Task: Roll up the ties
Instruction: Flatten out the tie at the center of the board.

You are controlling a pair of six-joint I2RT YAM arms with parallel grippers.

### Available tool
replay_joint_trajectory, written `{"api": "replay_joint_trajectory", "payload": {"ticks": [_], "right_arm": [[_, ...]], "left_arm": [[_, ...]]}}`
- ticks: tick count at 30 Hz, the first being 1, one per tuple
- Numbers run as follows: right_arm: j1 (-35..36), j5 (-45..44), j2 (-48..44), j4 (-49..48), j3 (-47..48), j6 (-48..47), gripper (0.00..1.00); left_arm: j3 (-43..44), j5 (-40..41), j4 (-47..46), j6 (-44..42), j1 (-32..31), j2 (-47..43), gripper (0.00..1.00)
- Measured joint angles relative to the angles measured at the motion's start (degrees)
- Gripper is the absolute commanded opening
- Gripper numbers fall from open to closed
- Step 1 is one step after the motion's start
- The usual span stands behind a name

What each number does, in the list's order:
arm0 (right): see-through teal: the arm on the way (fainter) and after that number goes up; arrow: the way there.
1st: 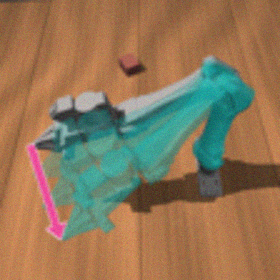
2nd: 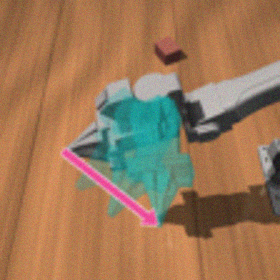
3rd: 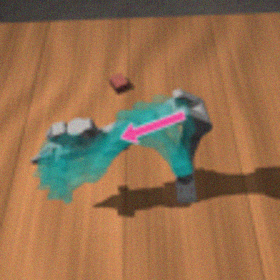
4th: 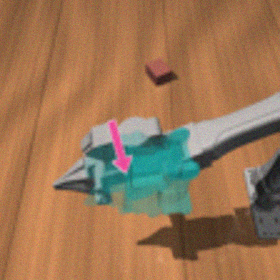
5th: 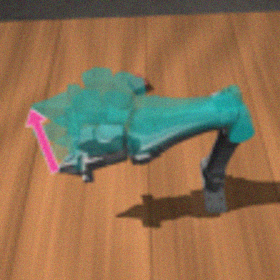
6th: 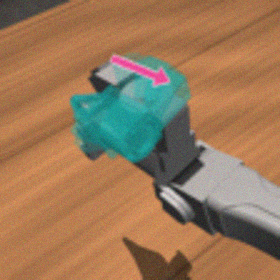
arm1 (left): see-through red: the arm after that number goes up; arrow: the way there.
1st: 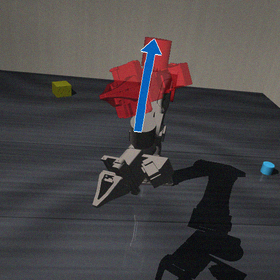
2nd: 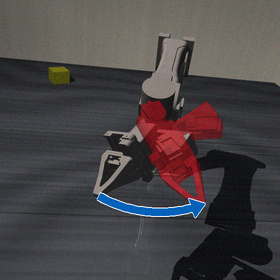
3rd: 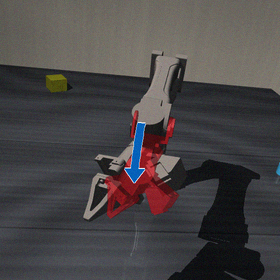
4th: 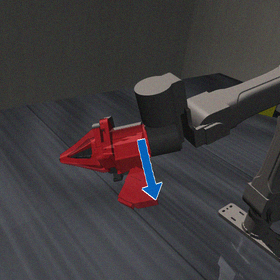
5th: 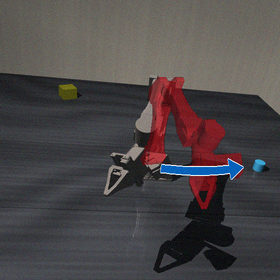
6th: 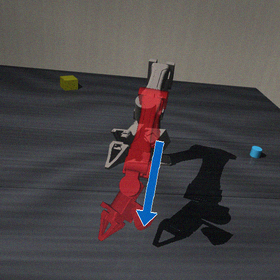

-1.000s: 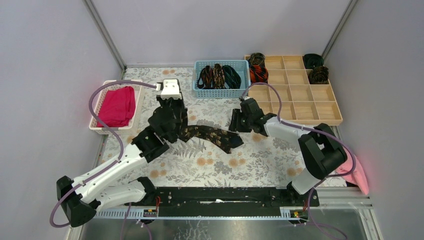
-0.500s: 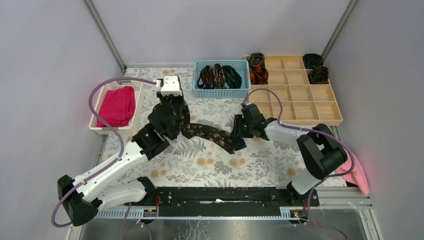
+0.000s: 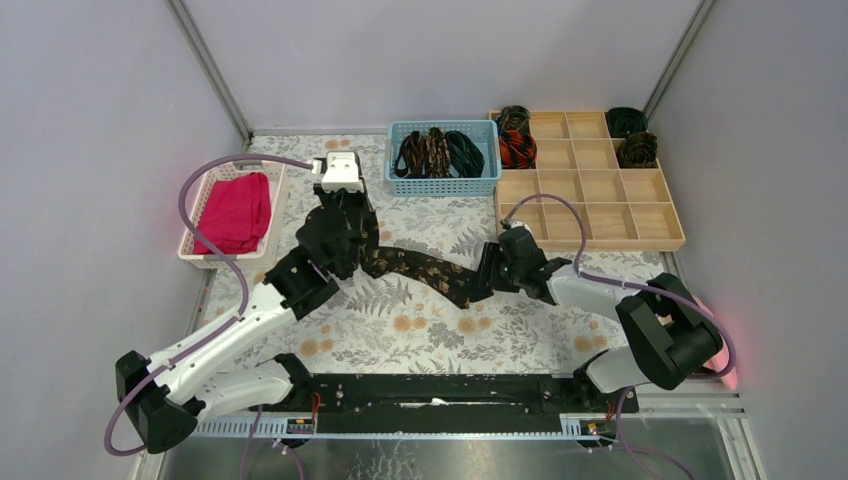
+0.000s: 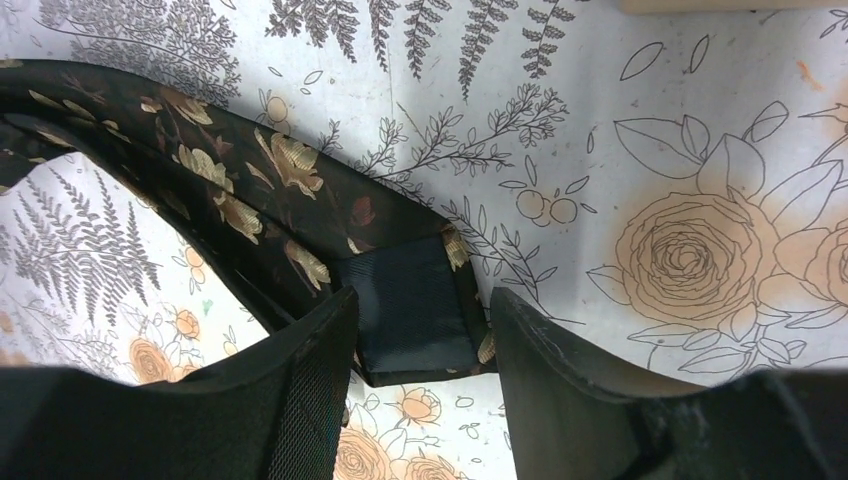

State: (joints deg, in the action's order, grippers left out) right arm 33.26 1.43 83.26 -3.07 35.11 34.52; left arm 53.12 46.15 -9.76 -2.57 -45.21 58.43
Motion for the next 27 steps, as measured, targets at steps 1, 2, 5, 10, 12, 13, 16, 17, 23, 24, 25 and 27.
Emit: {"api": "replay_joint_trajectory", "payload": {"ticks": [1,2,5,10,12,13,16,17,23,24,25,27], "right_arm": [[0.0,0.2,-0.42,-1.22,-0.87,0.44,0.55],[0.0,0.66,-0.46,-2.27,-1.36,0.79,0.49],[0.0,3.06,1.29,-5.57,-1.7,1.88,0.26],[-0.04,7.91,5.9,-11.21,-1.53,3.76,0.03],[-0.04,8.66,6.21,-11.58,-1.55,4.15,0.0],[-0.04,8.74,6.21,-11.52,-1.55,4.17,0.0],[-0.02,8.74,5.97,-10.6,-1.36,4.13,0.0],[-0.02,8.74,5.81,-10.12,-1.25,4.13,0.0],[0.02,6.27,1.99,-0.35,-0.39,2.03,0.0],[0.02,4.42,0.59,3.13,0.04,1.22,0.0],[0.02,2.71,-0.44,6.21,0.66,0.55,0.0],[0.02,-1.57,-2.16,13.4,3.04,-0.96,0.0]], "left_arm": [[-0.24,-0.11,0.0,0.15,0.04,0.0,0.0],[-0.42,-0.17,-0.02,0.31,0.11,0.0,0.0],[-1.03,-0.52,0.02,0.59,0.44,0.02,0.0],[-1.68,-1.07,0.04,1.22,0.87,0.02,0.0],[-2.05,-1.38,0.02,1.53,1.01,0.02,0.0],[-2.27,-1.42,0.04,1.64,1.03,0.02,0.0],[-2.97,-1.7,0.11,1.7,1.03,0.02,0.0],[-3.19,-1.81,0.13,1.95,1.03,0.02,0.0],[-3.63,-2.73,0.68,4.02,1.29,0.0,0.0],[-3.63,-3.41,0.85,4.72,1.36,0.0,0.0],[-3.65,-3.87,1.01,5.57,1.4,0.0,0.0],[-3.78,-5.7,1.7,7.85,1.4,0.0,0.0]]}}
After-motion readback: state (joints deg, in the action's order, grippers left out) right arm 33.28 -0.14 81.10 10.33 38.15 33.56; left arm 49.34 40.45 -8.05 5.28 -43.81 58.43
